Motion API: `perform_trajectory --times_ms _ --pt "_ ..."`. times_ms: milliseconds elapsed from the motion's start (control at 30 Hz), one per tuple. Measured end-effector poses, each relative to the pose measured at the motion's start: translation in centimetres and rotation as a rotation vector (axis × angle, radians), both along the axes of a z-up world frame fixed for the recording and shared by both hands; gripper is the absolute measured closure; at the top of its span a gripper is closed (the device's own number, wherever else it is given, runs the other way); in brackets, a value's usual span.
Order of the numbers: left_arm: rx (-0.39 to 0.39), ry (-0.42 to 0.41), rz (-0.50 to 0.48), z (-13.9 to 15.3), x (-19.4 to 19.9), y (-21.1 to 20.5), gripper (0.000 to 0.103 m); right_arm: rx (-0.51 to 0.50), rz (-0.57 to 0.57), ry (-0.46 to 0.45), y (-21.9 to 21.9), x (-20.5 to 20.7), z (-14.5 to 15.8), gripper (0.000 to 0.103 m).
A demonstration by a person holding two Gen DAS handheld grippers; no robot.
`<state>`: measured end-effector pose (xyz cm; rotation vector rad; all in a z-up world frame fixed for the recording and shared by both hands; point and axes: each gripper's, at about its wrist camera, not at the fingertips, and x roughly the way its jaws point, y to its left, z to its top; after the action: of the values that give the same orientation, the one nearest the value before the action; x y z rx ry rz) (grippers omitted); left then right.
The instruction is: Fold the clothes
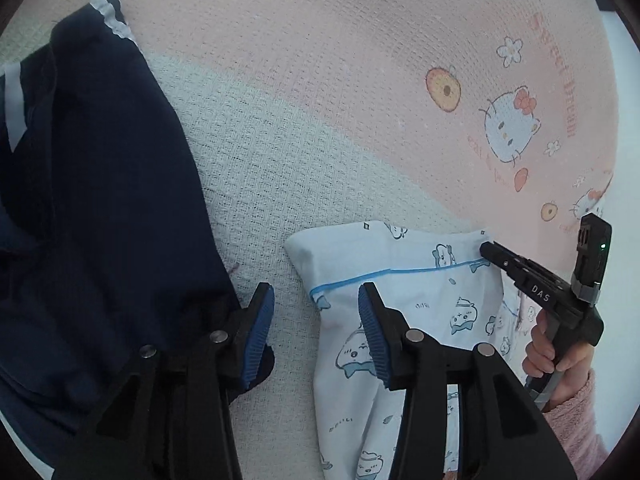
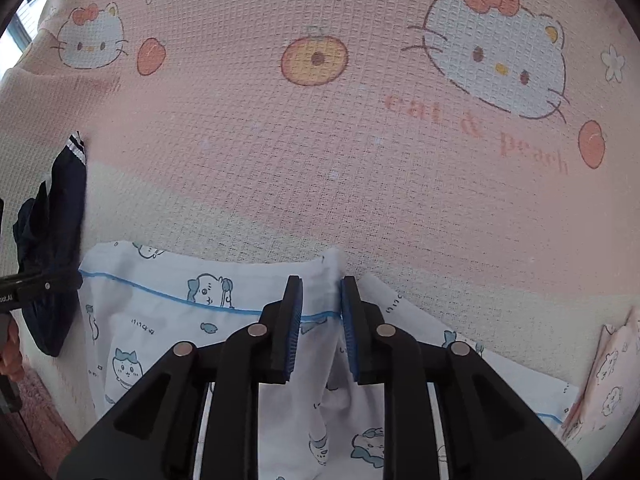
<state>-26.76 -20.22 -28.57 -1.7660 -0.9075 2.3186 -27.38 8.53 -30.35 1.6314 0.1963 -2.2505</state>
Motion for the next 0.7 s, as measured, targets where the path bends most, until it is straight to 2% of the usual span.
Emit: perform_trajectory --times_ms 67,133,200,233,333,400,467,567,633,700 --pt "0.01 0.019 -0.032 -0.3 -0.8 0.3 0.057 0.024 0.005 -0.045 -0.2 -0.4 -1.4 0.071" --pt "-0.009 0.067 -0.077 0.7 -2.4 1.5 0.06 0.045 0.021 -0.05 -0.8 -0.7 -2.4 0.071" --pt "-0.062 0.158 -0.119 2.4 -2.4 2.7 0.098 0.078 0.045 -0.042 -1.3 -0.6 -2.2 0.084" --pt "-0.098 0.2 -0.143 3.2 -2.1 3.3 0.098 0.067 0.059 -0.029 -1.4 -0.4 -1.4 0.095" --pt "-0.121 0.285 -0.213 5.3 -0.8 4.6 0.098 -0.025 0.1 0.026 -1.0 0.9 1.8 0.096" --pt "-0.105 0.258 -0.233 5.6 0.2 3.9 0.098 -0.059 0.142 0.06 -0.8 2.6 3.5 0.096" --pt "-0.103 0.176 -0.258 4.9 0.9 3.0 0.098 -0.038 0.19 0.043 -1.1 4.5 3.8 0.096" --pt "-0.214 0.026 -0.255 2.4 1.6 2.2 0.096 0.076 0.256 -0.027 -1.0 6.9 1.2 0.096" --pt "-0.184 -0.008 -0.226 1.6 1.6 1.8 0.094 0.107 0.262 -0.078 -0.5 8.0 -0.7 0.096" --pt "-0.211 0.003 -0.218 1.8 1.2 2.2 0.089 0.111 0.241 -0.101 -0.1 8.5 -1.6 0.096"
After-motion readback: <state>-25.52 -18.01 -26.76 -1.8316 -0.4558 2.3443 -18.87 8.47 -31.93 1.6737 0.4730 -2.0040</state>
